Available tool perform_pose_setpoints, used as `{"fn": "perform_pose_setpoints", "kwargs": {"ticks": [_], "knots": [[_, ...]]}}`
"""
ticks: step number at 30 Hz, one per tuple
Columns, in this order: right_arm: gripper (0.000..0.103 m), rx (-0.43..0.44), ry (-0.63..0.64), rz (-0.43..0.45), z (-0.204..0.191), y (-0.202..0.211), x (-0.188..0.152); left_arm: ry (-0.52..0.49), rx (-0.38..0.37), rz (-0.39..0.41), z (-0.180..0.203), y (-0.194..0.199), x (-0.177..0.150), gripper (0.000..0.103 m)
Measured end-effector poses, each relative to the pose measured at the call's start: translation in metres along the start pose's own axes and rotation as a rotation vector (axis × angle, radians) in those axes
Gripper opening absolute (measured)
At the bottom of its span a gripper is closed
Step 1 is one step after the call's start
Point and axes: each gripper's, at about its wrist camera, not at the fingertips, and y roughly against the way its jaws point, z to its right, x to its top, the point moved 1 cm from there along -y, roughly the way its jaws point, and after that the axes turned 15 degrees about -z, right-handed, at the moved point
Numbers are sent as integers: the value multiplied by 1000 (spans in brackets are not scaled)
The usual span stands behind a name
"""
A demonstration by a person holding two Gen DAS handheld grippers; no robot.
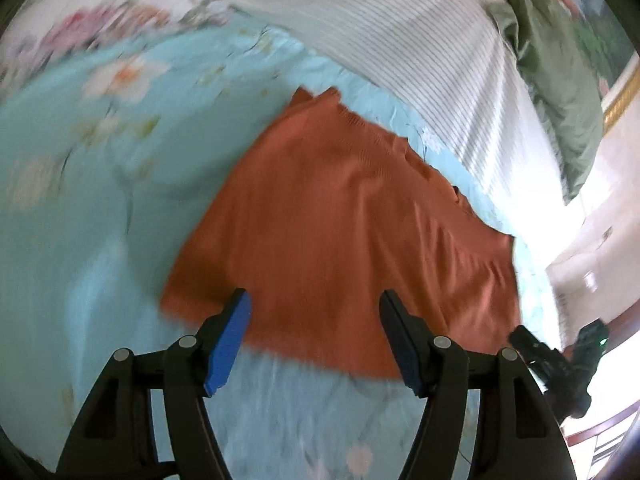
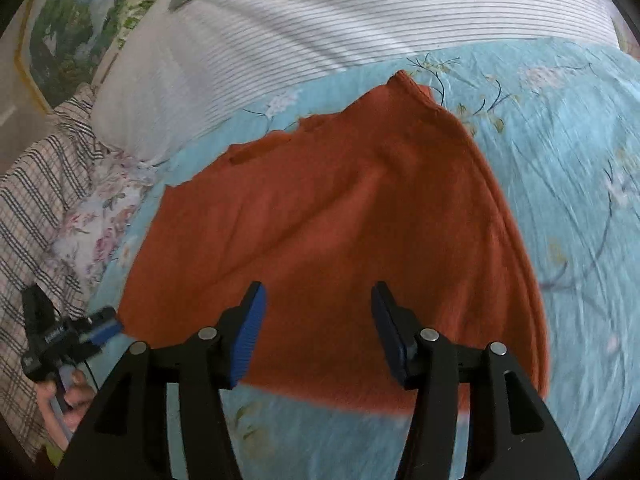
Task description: Fold small clothes
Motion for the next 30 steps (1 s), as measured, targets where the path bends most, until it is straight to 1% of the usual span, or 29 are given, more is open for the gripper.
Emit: {"fn": "perform_pose_setpoints", "kwargs": {"ticks": [2, 8, 12, 15, 22, 24, 26, 28, 29, 30], "knots": [[61, 13, -10, 8, -4, 4, -8, 38, -32, -13, -8, 3, -20, 68], [62, 54, -24, 1, -13, 13, -28, 77, -70, -47, -18, -3, -37, 68], [62, 53, -20, -16, -14, 15, -37, 110, -95, -32, -21, -11, -35, 71], [62, 57, -28, -12, -13, 18, -41, 128, -110, -18, -22, -17, -30, 72], [63, 61, -44, -10, -9, 17, -40, 184, -136, 36, -30, -30, -4, 72], [63, 66, -52, -11, -8, 16, -40, 197, -130, 52, -30, -32, 4, 72], [63, 68, -55, -10, -8, 15, -39, 202, -102, 71, -29, -35, 12, 69], [63, 71, -56, -8, -7, 15, -39, 194, -64, 86, -26, -38, 19, 61], [63, 73, -57, -7, -5, 15, -38, 190, -44, 89, -25, -39, 23, 50], [63, 76, -57, -6, -4, 15, -36, 187, -38, 85, -25, -41, 27, 34]]}}
